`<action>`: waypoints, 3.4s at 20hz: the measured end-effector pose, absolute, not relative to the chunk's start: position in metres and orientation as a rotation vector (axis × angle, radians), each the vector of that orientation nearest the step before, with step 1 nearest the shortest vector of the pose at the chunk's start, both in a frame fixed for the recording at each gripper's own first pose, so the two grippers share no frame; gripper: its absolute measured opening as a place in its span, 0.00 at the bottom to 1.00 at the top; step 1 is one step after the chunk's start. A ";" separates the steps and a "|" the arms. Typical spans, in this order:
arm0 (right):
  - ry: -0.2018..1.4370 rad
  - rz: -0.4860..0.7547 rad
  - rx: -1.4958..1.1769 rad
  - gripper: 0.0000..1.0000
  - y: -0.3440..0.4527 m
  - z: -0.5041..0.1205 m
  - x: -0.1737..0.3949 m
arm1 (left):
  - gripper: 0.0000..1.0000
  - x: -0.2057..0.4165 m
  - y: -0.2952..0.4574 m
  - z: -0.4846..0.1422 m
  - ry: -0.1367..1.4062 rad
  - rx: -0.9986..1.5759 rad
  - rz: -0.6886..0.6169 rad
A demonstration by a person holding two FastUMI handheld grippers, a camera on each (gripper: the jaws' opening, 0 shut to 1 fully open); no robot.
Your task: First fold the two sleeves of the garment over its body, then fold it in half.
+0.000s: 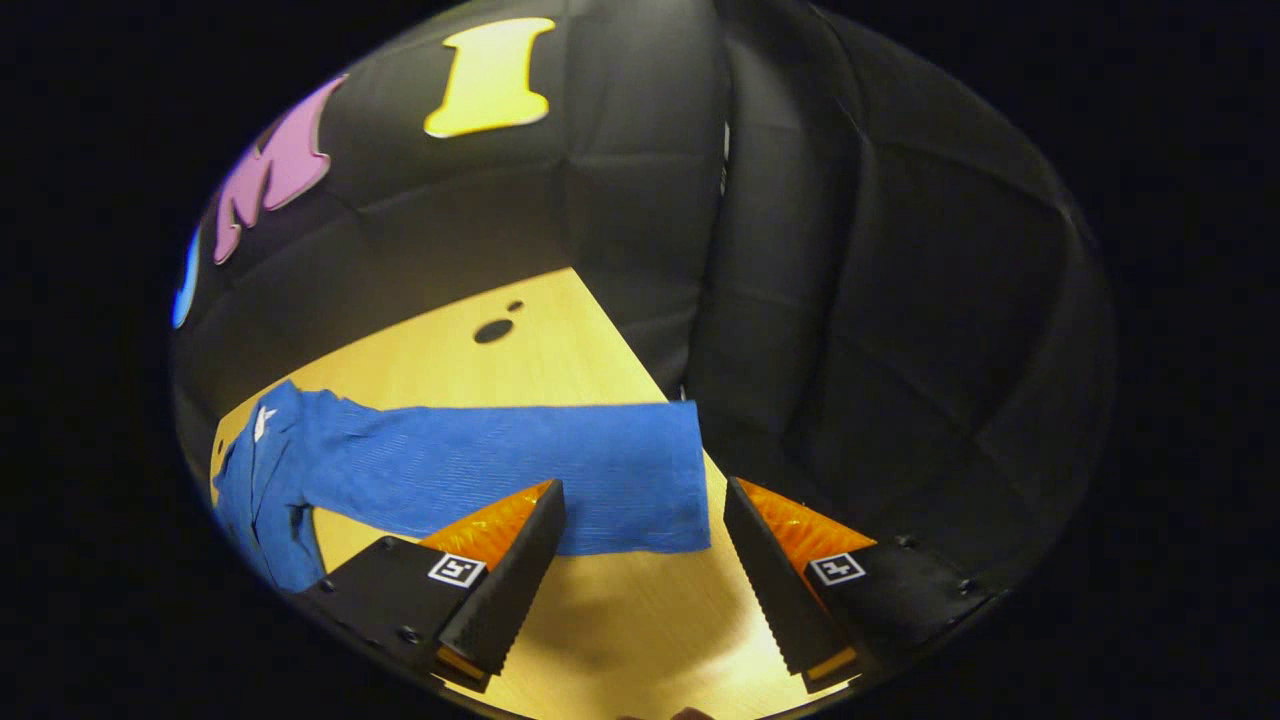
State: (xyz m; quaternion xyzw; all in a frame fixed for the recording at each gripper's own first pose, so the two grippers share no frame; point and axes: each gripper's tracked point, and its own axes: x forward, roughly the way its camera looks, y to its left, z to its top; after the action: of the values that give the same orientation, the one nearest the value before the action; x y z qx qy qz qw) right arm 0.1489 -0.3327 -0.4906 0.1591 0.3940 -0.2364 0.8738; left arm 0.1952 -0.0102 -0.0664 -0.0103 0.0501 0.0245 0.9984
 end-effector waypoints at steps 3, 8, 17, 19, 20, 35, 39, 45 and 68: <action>0.872 -0.515 0.370 0.96 -0.334 -0.511 0.146 | 0.83 0.207 -0.022 -0.069 0.113 0.011 0.029; 0.878 -0.527 0.387 0.55 -0.330 -0.514 0.162 | 0.83 0.222 -0.037 -0.075 0.120 0.040 -0.004; 0.763 -0.510 0.353 0.02 -0.305 -0.439 0.176 | 0.83 0.205 -0.002 -0.079 0.126 0.024 -0.014; 0.686 -0.514 0.323 0.02 -0.288 -0.395 0.179 | 0.83 0.197 0.024 -0.085 0.142 -0.003 0.008; 0.646 -0.510 0.294 0.02 -0.278 -0.369 0.178 | 0.83 0.192 0.036 -0.087 0.146 -0.015 0.010; 0.379 -0.100 0.114 0.01 0.115 -0.168 0.296 | 0.83 0.136 0.290 -0.134 0.158 -0.045 0.213; 0.550 0.061 0.011 0.01 0.205 -0.267 0.340 | 0.83 0.126 0.337 -0.171 0.210 -0.041 0.263; 0.767 0.265 -0.018 0.01 0.335 -0.393 0.327 | 0.83 0.107 0.394 -0.236 0.319 -0.072 0.344; 0.666 0.258 0.072 0.89 0.144 -0.237 0.169 | 0.86 0.149 0.490 -0.436 0.820 -0.225 0.461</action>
State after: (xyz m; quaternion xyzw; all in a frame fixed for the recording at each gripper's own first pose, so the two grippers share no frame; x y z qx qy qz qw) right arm 0.1693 0.1436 -0.2365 0.0354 0.3261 0.1262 0.9362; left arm 0.1491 0.4900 -0.4363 -0.1083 0.3943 0.2214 0.8853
